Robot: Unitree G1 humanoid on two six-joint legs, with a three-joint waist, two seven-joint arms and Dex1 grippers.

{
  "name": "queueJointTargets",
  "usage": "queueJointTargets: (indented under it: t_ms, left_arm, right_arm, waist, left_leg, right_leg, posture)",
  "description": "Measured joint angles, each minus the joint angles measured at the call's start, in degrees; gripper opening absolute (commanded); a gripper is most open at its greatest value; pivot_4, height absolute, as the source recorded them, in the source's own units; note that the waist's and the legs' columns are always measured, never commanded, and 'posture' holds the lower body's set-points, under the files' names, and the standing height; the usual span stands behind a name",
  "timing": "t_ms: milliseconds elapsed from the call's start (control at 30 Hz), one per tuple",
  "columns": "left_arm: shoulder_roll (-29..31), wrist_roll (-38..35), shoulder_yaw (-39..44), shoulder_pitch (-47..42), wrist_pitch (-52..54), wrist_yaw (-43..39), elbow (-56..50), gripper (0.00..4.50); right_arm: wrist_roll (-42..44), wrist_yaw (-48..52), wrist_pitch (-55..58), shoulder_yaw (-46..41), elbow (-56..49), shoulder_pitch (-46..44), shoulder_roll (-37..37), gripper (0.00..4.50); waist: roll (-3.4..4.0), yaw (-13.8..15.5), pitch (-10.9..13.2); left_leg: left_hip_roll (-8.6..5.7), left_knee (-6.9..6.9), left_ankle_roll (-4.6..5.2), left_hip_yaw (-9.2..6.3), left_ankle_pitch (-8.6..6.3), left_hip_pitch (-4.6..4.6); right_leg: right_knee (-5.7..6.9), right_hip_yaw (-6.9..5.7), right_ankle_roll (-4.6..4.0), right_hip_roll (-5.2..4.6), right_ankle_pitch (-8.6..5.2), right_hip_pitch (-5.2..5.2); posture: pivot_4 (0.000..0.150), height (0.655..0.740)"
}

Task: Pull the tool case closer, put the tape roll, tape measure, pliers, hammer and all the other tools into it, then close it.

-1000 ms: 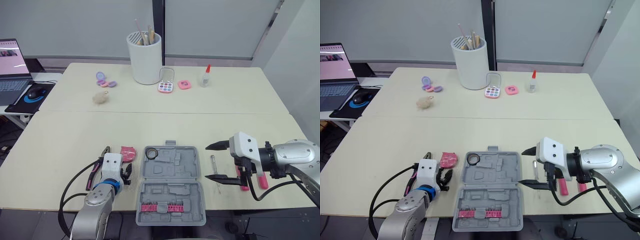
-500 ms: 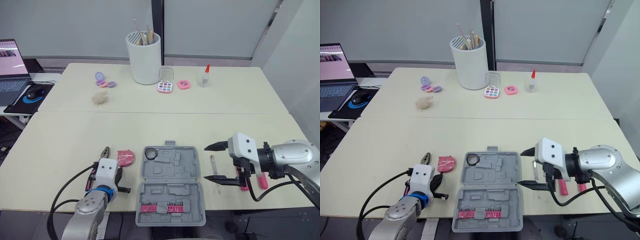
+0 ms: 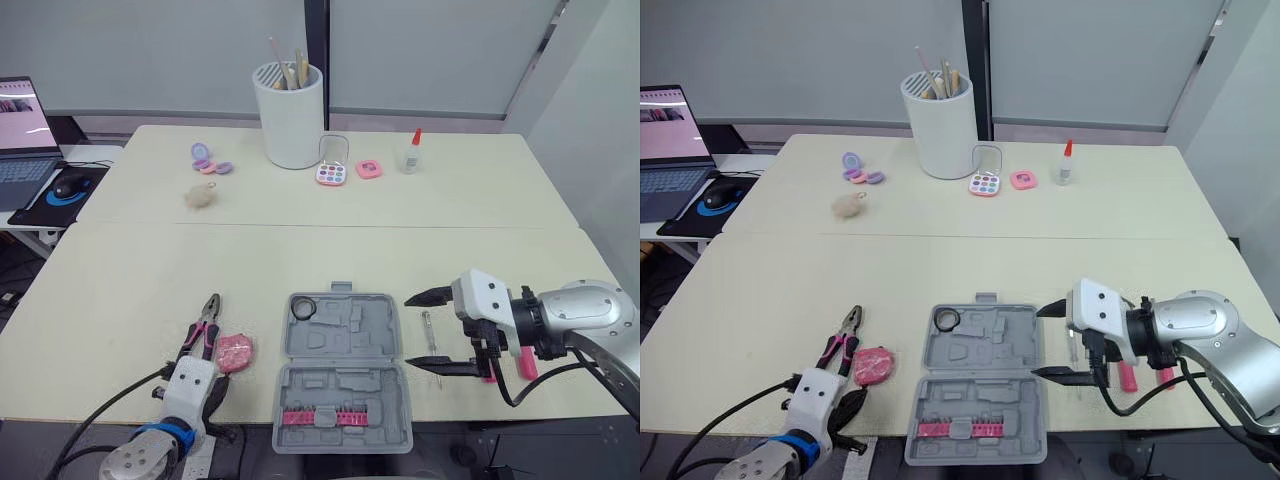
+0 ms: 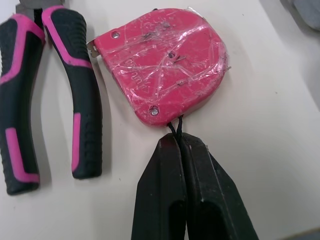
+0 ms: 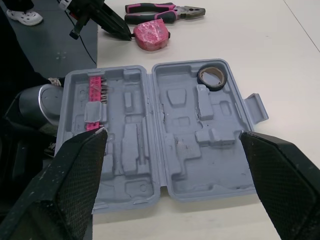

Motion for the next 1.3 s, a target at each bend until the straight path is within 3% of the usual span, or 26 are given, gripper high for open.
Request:
queueJointTargets:
  t_ms: [267, 300, 400, 567, 767, 900, 1033, 1300]
  left_arm:
    - [1.6, -0.1, 0.7, 0.9, -1.8, -2.3, 0.5, 0.02]
    - [1.5, -0.6, 1.3, 1.2, -2.2, -2.8, 0.5, 0.20]
    - [1.9, -2.1, 3.1, 2.5, -3.9, -5.0, 0.4, 0.84]
    - [4.3, -4.2, 6.9, 5.5, -8.9, -10.1, 0.4, 2.43]
    - [12.3, -9.5, 14.9, 6.1, -18.8, -24.3, 6.2, 4.46]
    - [19.8, -11.2, 17.4, 1.9, -27.6, -35.7, 14.5, 4.49]
    - [30.2, -8.9, 14.9, -14.2, -38.3, -46.7, 32.8, 4.49]
    - [29.3, -3.7, 2.8, -27.1, -51.6, -53.5, 49.9, 4.49]
  right_arm:
    - [-0.1, 0.1, 0.0, 1.2, 0.0, -0.7, 0.2, 4.50]
    - [-0.1, 0.1, 0.0, 1.2, 0.0, -0.8, 0.2, 4.50]
    - [-0.1, 0.0, 0.0, 1.2, 0.0, -1.0, 0.2, 4.50]
    - [-0.1, -0.1, 0.1, 1.2, 0.0, -1.1, 0.4, 4.50]
    - [1.6, -1.0, 1.8, 1.2, -0.9, -4.3, 1.7, 4.50]
    - [4.1, -1.2, 4.3, 1.3, -1.8, -6.1, 2.3, 4.50]
    - [4.5, -1.1, 5.3, 3.9, -2.5, -8.5, 2.8, 4.50]
    - [3.8, -2.4, 5.9, 5.8, -2.7, -8.8, 2.9, 4.50]
  waist:
    - [0.00, 0.0, 0.0]
    - [0.00, 0.0, 0.0]
    - [-0.01, 0.0, 0.0]
    - [0.00, 0.1, 0.0]
    - [0.09, 0.1, 0.1]
    - [0.11, 0.2, 0.1]
    - [0.21, 0.7, 0.1]
    - [0.16, -0.5, 0.1]
  left_leg:
    - [0.00, 0.00, 0.01, 0.00, 0.00, -0.02]
    - [0.00, 0.00, 0.01, 0.00, 0.00, -0.03]
    - [0.01, 0.00, 0.01, 0.00, -0.01, -0.03]
    - [0.01, 0.00, 0.00, 0.00, -0.01, -0.03]
    - [0.03, -0.05, 0.00, -0.01, -0.01, -0.02]
    - [0.00, -0.06, 0.00, 0.02, -0.01, -0.04]
    - [0.06, -0.08, 0.00, -0.05, 0.00, -0.09]
    - [0.08, 0.04, 0.08, 0.21, -0.05, -0.85]
  right_leg:
    - [0.00, -0.01, 0.00, 0.00, 0.00, -0.02]
    - [-0.01, -0.01, 0.00, 0.00, 0.00, -0.02]
    - [-0.01, -0.01, 0.00, 0.00, 0.00, -0.03]
    - [-0.02, -0.02, -0.01, 0.00, 0.00, -0.04]
    - [-0.02, -0.07, -0.11, 0.00, -0.03, -0.08]
    - [-0.03, -0.08, -0.13, -0.05, -0.02, -0.10]
    - [0.01, -0.22, -0.34, 0.00, 0.06, -0.51]
    - [0.11, -0.02, -0.12, -0.02, 0.19, -1.04]
  posture:
    - [0.150, 0.7366]
    - [0.150, 0.7366]
    - [0.150, 0.7366]
    - [0.150, 0.7366]
    - [0.150, 0.7366]
    - [0.150, 0.7366]
    - [0.150, 0.7366]
    - [0.150, 0.7366]
